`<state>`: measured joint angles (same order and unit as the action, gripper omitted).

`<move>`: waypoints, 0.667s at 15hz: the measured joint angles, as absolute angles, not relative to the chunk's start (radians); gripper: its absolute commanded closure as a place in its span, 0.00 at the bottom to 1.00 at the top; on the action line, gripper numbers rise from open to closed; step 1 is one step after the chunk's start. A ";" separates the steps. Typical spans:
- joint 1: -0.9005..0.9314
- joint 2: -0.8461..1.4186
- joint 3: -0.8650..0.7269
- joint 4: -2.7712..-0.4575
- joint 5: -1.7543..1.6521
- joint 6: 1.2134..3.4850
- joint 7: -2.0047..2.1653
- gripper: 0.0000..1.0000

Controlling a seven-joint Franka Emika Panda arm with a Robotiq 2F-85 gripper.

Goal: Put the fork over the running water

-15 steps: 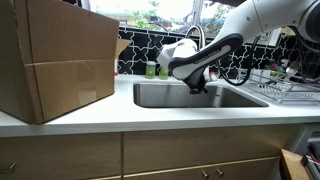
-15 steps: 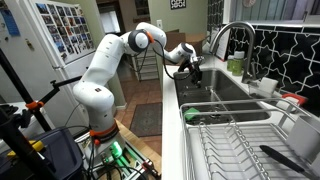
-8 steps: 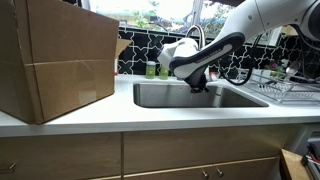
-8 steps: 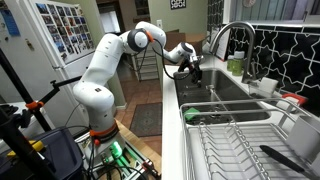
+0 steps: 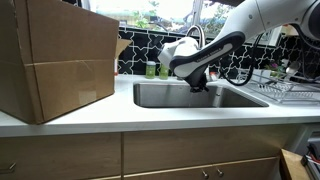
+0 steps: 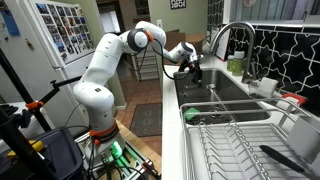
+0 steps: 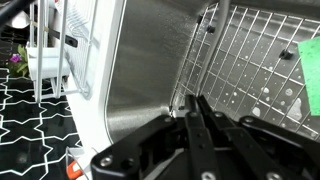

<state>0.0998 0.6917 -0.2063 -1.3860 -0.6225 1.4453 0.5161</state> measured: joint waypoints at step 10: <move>0.094 0.685 -0.204 -1.375 -0.620 1.509 0.536 0.99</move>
